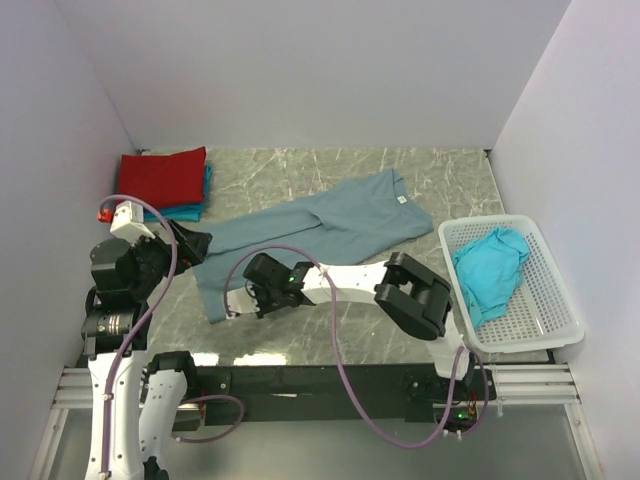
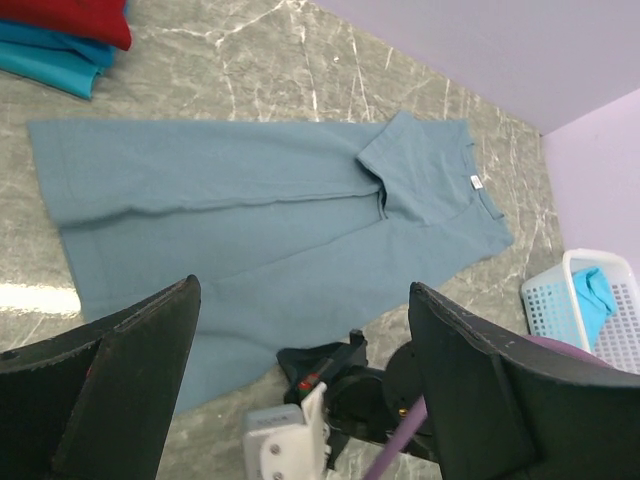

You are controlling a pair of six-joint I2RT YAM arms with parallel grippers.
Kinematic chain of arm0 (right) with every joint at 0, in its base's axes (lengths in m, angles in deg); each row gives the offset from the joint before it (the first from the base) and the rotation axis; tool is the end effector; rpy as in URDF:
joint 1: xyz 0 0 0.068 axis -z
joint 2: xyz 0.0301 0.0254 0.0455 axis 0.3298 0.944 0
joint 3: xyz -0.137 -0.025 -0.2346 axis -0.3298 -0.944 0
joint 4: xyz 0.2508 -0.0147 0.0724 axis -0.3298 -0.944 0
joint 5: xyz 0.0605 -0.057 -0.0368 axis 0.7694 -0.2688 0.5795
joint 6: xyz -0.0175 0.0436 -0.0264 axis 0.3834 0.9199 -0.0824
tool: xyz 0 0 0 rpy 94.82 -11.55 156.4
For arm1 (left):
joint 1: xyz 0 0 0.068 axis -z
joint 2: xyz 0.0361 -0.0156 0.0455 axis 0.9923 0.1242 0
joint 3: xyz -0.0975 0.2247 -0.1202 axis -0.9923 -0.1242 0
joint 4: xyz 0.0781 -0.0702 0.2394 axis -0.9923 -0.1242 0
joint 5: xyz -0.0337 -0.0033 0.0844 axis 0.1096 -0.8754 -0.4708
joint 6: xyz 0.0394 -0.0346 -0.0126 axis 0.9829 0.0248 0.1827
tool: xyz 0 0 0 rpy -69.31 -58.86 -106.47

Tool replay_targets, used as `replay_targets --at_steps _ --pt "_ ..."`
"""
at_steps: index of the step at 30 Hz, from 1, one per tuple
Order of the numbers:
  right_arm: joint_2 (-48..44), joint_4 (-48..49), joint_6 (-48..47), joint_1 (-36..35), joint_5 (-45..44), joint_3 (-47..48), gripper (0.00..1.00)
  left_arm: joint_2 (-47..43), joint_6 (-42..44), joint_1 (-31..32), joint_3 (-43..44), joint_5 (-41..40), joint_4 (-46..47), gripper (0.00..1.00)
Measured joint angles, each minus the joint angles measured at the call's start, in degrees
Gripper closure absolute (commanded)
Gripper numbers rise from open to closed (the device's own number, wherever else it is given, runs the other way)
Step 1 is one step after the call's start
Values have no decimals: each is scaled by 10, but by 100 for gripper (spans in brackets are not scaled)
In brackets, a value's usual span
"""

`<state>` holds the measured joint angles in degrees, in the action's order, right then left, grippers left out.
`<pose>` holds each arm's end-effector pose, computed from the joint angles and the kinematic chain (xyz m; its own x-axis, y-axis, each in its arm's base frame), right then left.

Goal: Fold and stack the t-shirts
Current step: Fold the tshirt

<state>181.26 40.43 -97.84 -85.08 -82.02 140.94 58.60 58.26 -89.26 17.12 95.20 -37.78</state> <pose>0.1793 0.4029 0.1551 0.5013 -0.7714 -0.3921 -0.8411 -0.3281 -0.4299 0.1165 0.0025 0.3461 -0.3433 -0.5319 -0.7741 -0.0033 0.8249 -0.5653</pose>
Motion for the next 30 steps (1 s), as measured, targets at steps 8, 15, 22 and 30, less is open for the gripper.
replay_targets --at_steps 8,15,22,30 --pt "-116 -58 -43 -2 99 -130 100 45 -3 0 -1 63 47 11" --pt "-277 -126 -83 -29 148 -284 79 205 -29 21 -17 164 163 16" --pt "-502 -188 -77 76 178 -346 53 516 -16 183 115 141 194 23" --pt "-638 -151 30 396 263 -340 53 850 32 278 417 63 154 32"
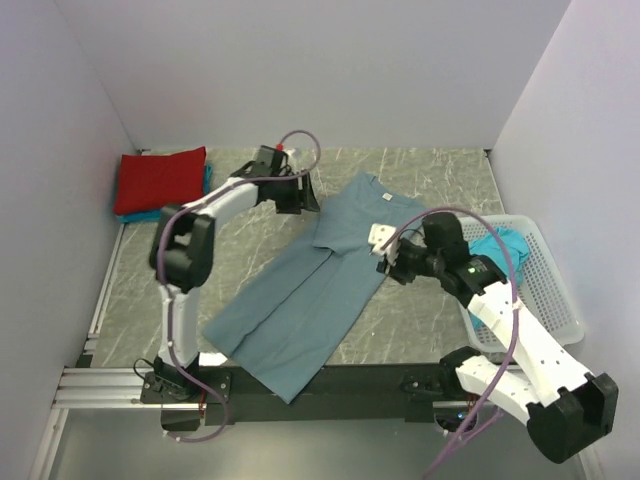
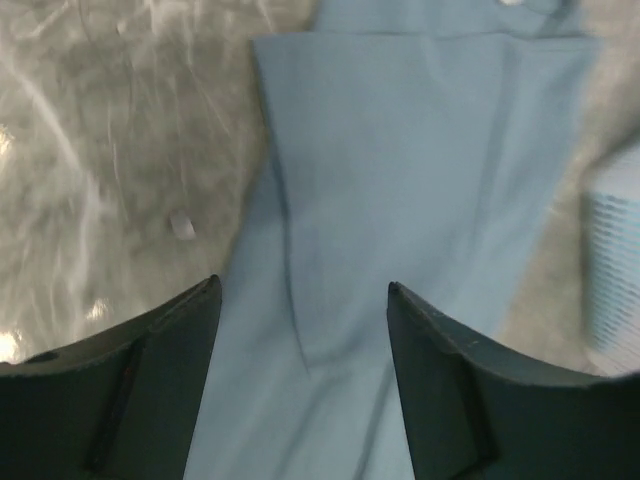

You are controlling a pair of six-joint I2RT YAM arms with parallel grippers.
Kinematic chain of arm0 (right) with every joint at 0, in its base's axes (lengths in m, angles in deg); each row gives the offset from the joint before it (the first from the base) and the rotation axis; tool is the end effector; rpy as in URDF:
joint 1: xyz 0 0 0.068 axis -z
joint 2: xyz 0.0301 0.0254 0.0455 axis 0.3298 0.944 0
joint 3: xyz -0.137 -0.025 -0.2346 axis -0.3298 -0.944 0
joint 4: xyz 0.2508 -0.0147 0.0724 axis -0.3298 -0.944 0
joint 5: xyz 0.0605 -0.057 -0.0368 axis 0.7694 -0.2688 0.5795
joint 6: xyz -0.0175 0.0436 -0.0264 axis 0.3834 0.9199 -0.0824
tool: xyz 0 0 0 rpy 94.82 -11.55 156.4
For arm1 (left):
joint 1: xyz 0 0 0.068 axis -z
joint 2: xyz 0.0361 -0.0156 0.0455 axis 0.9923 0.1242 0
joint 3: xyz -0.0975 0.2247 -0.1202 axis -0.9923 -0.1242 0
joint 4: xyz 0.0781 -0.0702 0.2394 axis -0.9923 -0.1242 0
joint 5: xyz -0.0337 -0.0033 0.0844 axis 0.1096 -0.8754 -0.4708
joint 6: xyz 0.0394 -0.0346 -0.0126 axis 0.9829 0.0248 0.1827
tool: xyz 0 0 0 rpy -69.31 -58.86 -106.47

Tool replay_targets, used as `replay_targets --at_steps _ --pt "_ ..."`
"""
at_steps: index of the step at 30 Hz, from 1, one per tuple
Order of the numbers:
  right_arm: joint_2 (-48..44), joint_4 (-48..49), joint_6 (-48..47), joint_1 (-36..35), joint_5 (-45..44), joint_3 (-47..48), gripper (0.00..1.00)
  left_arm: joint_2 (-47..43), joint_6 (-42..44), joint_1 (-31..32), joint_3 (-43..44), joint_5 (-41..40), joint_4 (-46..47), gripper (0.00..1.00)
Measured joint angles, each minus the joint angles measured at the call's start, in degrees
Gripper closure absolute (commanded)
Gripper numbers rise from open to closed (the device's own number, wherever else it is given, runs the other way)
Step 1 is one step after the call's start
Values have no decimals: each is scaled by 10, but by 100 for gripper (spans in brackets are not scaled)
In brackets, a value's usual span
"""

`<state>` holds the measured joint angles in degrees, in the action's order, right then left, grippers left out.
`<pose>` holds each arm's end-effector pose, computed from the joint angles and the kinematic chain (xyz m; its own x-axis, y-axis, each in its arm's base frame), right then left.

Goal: Fold and stack the t-shirts
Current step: Fold the tshirt

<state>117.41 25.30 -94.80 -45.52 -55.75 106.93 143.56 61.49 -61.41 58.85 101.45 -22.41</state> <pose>0.1711 0.1034 0.2890 0.1439 -0.6536 -0.7430 -0.9073 0.2127 -0.3628 0.4216 -0.1809 0.2172 -0.8617 -0.1188 -0.4933 0.2216 0.7864 -0.5765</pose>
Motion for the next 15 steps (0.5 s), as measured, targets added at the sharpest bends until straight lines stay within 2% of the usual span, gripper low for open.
replay_targets --at_steps 6,11,15 --pt "1 12 78 81 57 1 53 167 28 26 170 -39 -83 36" --pt "-4 14 99 90 74 1 53 198 41 37 233 -42 -117 45" --pt "-11 18 108 96 81 1 53 214 45 46 249 -29 -130 59"
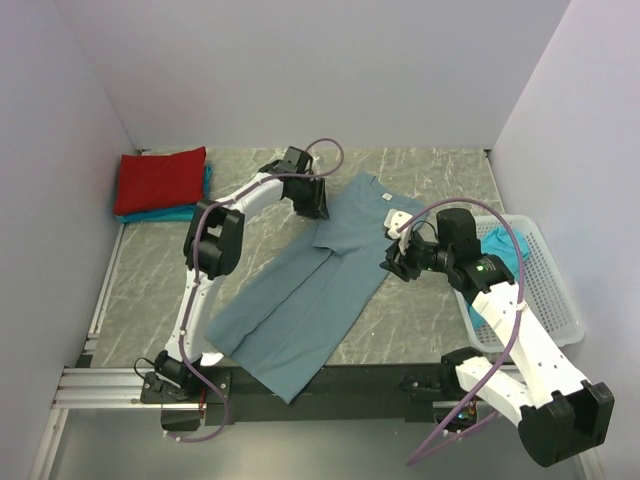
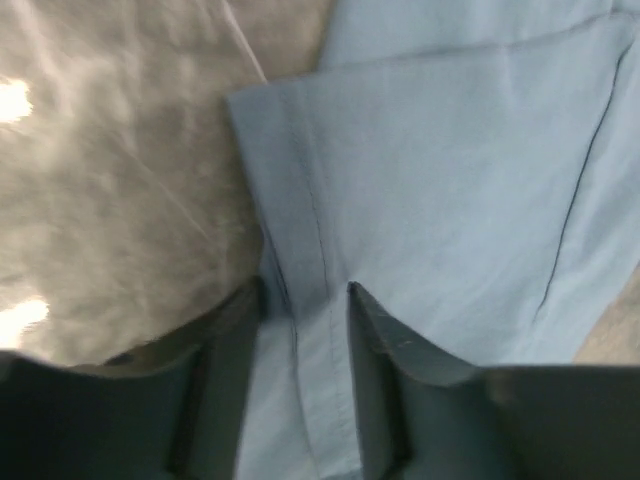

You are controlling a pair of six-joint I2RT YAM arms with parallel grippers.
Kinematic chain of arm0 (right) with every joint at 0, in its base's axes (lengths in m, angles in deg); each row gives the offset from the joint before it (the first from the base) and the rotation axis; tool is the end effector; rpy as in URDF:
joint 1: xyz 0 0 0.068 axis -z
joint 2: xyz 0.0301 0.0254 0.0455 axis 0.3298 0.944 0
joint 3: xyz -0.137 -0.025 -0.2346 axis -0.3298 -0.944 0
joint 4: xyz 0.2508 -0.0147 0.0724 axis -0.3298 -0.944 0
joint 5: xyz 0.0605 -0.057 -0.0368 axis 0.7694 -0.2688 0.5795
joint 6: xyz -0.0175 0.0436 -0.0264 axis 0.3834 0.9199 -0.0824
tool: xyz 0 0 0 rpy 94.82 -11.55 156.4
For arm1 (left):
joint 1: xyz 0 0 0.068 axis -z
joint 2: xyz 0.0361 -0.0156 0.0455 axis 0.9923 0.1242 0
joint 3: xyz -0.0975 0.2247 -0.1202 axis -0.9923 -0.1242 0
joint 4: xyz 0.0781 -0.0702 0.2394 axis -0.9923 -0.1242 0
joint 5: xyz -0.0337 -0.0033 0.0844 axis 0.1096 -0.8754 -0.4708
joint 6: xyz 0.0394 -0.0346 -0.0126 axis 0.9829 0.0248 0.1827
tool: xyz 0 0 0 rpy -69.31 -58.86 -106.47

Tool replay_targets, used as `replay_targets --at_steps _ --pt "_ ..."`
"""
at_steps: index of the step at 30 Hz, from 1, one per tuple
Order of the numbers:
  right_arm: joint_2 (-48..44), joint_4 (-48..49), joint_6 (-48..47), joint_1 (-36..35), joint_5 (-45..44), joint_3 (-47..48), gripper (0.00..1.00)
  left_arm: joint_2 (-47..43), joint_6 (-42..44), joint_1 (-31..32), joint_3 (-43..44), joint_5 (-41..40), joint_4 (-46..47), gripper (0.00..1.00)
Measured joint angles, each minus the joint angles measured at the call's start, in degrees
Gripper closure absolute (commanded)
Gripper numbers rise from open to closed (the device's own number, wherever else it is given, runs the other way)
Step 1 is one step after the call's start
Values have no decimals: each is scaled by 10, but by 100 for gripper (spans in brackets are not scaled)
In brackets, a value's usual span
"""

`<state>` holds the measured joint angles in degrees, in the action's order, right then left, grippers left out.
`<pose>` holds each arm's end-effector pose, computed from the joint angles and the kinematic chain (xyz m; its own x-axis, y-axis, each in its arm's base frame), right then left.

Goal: Fold and stack the t-shirts
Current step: Fold the tshirt

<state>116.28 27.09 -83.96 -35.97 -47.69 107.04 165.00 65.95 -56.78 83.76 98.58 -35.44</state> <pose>0.1813 0.0766 0.2973 -0.0464 -0.5168 -0.8549 -0.8940 0.4034 -0.1953 0.4674 -0.2427 0.1608 -0.9080 0.0341 -0.4175 0.2568 0.8328 -0.4904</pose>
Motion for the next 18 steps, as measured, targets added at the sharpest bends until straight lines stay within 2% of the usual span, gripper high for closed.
replay_targets --at_steps 1,2,5,6,7,13,18 --pt "-1 1 2 0 0 0 53 3 0 2 1 7 -5 63" --pt "-1 1 3 0 0 0 53 5 1 3 2 14 -8 72" --pt "0 2 6 2 1 0 53 15 2 6 9 21 -16 88" --pt "0 2 7 2 2 0 53 17 1 6 15 21 -21 97" --pt "0 3 8 2 2 0 53 17 -2 6 17 18 -25 99" --pt "2 9 17 7 -1 -1 53 14 -51 -6 19 -25 -31 100" --pt "24 18 33 9 -13 -2 53 -17 -91 -85 -37 -43 -6 100"
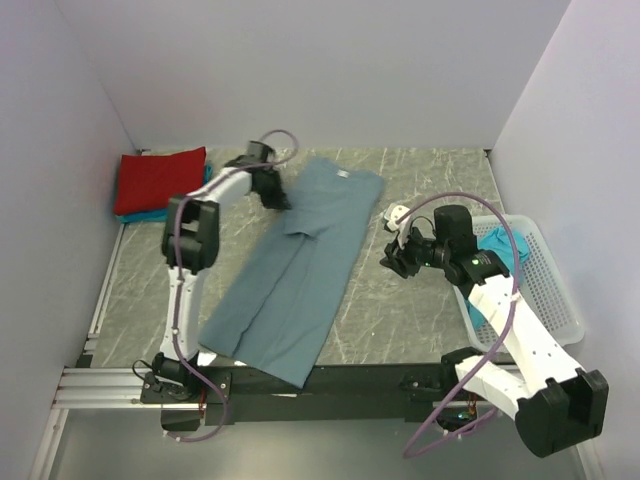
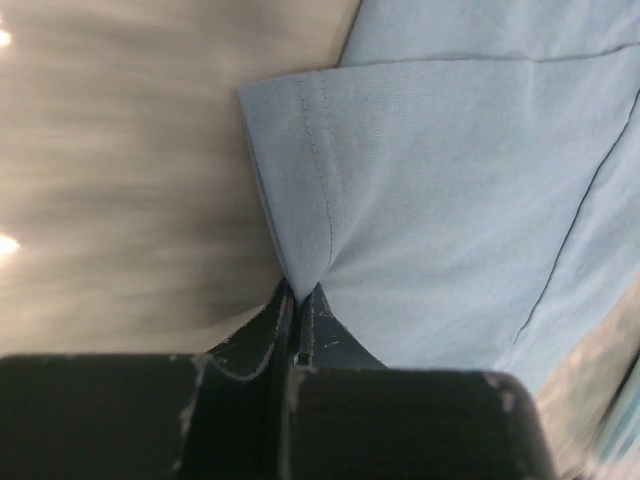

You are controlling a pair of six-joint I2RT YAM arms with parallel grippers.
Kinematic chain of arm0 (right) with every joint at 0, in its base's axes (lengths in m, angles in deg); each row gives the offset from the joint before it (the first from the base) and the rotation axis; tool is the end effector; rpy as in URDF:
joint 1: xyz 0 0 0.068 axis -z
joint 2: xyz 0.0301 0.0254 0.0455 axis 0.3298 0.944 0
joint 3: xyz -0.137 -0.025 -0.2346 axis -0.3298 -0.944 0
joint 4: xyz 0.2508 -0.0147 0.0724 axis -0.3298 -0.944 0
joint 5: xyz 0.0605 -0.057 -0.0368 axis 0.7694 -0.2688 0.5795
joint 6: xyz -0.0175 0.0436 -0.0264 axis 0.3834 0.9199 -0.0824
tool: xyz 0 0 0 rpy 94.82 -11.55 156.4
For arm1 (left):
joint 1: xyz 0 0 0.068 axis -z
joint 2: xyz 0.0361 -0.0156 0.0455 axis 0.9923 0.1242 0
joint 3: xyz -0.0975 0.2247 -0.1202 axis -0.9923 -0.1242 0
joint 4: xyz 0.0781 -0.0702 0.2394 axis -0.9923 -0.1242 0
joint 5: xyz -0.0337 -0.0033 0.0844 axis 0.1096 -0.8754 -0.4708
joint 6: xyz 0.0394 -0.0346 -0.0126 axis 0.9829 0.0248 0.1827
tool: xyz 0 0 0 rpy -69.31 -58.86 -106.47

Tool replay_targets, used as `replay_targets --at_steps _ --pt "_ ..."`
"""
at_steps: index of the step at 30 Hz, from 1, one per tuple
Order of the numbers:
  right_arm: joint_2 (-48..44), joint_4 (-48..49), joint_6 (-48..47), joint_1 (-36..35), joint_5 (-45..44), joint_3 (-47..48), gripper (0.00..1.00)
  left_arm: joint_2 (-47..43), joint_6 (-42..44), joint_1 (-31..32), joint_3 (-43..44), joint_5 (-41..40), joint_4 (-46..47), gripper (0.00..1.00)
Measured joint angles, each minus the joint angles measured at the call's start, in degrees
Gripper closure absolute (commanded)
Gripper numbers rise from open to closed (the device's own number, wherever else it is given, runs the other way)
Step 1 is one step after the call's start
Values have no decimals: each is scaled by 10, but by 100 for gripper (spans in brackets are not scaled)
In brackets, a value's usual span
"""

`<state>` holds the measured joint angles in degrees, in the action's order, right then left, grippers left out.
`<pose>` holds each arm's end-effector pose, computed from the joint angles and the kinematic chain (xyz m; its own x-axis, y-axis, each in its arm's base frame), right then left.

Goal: Fold and stack the t-shirts
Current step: Fold the tshirt

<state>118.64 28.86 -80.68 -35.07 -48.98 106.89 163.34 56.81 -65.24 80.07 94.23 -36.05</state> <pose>0.1919 0.0758 0.2912 -0.1217 -0.5035 -0.8554 -0.8761 0.4596 -0.1459 0.4888 -0.1657 0.1541 -0.9105 -0.2495 -0.3296 -0.0627 0.8715 -0.4864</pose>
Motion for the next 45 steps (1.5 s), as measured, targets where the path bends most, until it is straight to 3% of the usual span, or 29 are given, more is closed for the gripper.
replay_targets --at_steps 2,4,5,8,11,15,20,22,26,32,36,39,41,45 --pt "14 8 11 0 -9 0 53 -25 -5 -43 -41 -5 17 96" --pt "28 18 23 0 -19 0 53 -47 -4 -79 -81 -7 32 83" --pt "37 25 33 0 -24 0 51 -61 -2 -99 -103 -7 38 65" --pt "75 53 73 1 -29 -2 42 -105 9 -132 -159 -7 54 38" --pt "148 81 132 2 -22 8 40 -165 24 -132 -213 -11 52 32" --pt "313 110 231 1 3 76 39 -280 40 -115 -276 -28 63 24" --pt "481 150 348 -23 18 149 39 -544 62 -110 -393 -77 110 11" --pt "509 157 381 -46 16 151 39 -667 72 -112 -454 -93 147 11" --pt "524 172 441 -97 3 167 39 -823 91 -113 -561 -105 186 12" --pt "562 182 497 -132 -16 209 46 -875 118 -113 -678 -128 160 12" --pt "577 181 512 -136 -35 222 77 -890 122 -113 -689 -132 149 13" --pt "581 175 516 -136 -57 223 92 -904 124 -113 -689 -134 153 13" --pt "581 172 516 -132 -64 223 100 -906 127 -113 -689 -134 155 14" --pt "580 161 505 -115 -59 223 100 -906 132 -113 -689 -133 155 13"
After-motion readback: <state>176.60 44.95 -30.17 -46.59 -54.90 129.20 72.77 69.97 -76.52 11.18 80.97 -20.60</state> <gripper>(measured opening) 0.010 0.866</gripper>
